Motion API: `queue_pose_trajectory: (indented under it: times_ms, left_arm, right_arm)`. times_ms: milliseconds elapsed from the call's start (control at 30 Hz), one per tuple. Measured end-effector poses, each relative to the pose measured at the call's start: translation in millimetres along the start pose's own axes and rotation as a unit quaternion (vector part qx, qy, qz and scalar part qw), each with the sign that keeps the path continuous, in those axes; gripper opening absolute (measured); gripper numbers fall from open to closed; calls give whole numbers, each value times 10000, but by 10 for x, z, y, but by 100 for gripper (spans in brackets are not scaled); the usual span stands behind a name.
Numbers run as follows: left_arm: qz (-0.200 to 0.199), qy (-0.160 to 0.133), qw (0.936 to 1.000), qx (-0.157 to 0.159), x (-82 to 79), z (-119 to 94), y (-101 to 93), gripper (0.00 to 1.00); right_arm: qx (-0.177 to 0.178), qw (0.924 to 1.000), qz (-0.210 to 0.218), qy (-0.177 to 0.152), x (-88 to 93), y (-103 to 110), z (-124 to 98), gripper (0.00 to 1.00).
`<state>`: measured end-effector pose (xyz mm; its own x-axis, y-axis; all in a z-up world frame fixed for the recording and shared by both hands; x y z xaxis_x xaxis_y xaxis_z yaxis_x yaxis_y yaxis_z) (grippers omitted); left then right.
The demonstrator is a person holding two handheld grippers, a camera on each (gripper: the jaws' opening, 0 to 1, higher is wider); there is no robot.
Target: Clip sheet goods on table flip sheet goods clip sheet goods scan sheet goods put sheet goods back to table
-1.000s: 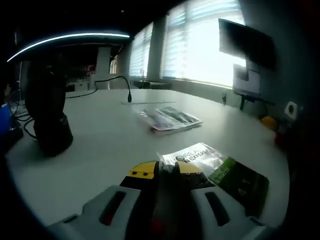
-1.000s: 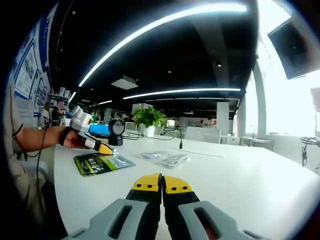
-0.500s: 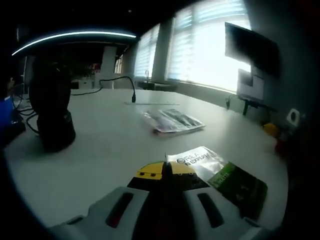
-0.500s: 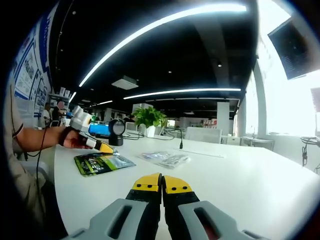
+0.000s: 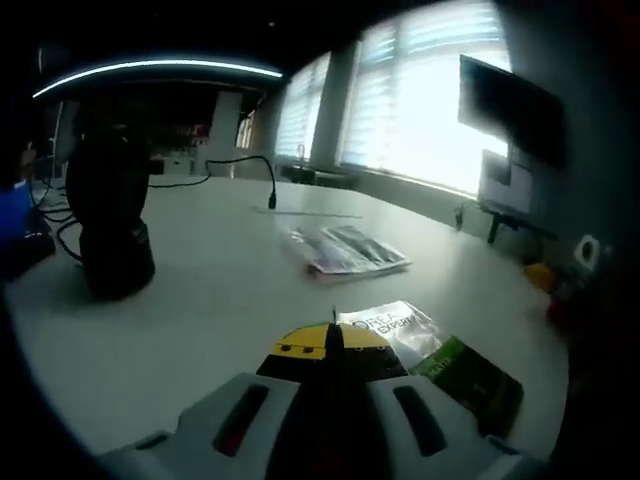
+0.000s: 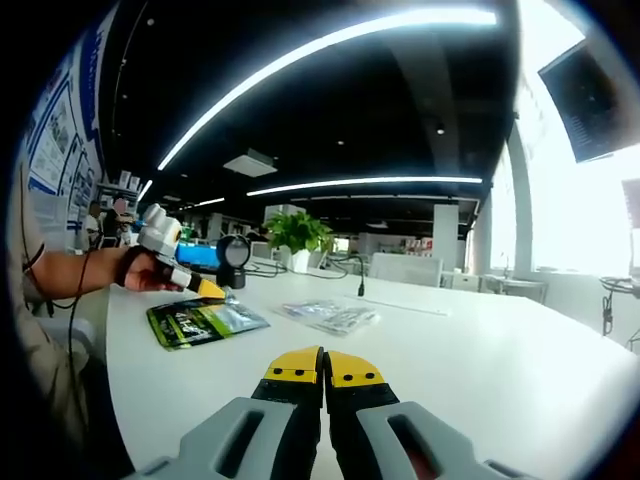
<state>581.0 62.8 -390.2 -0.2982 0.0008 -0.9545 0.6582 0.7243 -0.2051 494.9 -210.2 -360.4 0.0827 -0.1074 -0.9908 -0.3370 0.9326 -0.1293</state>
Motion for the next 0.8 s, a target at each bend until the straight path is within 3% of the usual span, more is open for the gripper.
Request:
queue_pose_trajectory:
  times_ms: [400, 800]
  left_arm:
    - [324, 150, 9993, -110, -24, -10, 13, 0]
    - [413, 114, 9990, -147, -56, -27, 22, 0]
  right_arm:
    - [13, 10000, -17, -31, -16, 15, -11, 0]
    - [22, 10000, -29, -56, -31, 52, -34, 0]
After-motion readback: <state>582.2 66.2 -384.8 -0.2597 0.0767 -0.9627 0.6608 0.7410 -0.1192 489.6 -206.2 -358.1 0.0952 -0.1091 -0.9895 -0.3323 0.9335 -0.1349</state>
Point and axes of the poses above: the point that each gripper's makers call its tool centre point, and the gripper's own axes: z roughly forward along the fingers, y roughly to its left, x roughly out of its underside, the point moved 1 cm from there along -z, roughly backward along the fingers, and after that the axes turned 10 degrees about x, right-handed, at the moved point
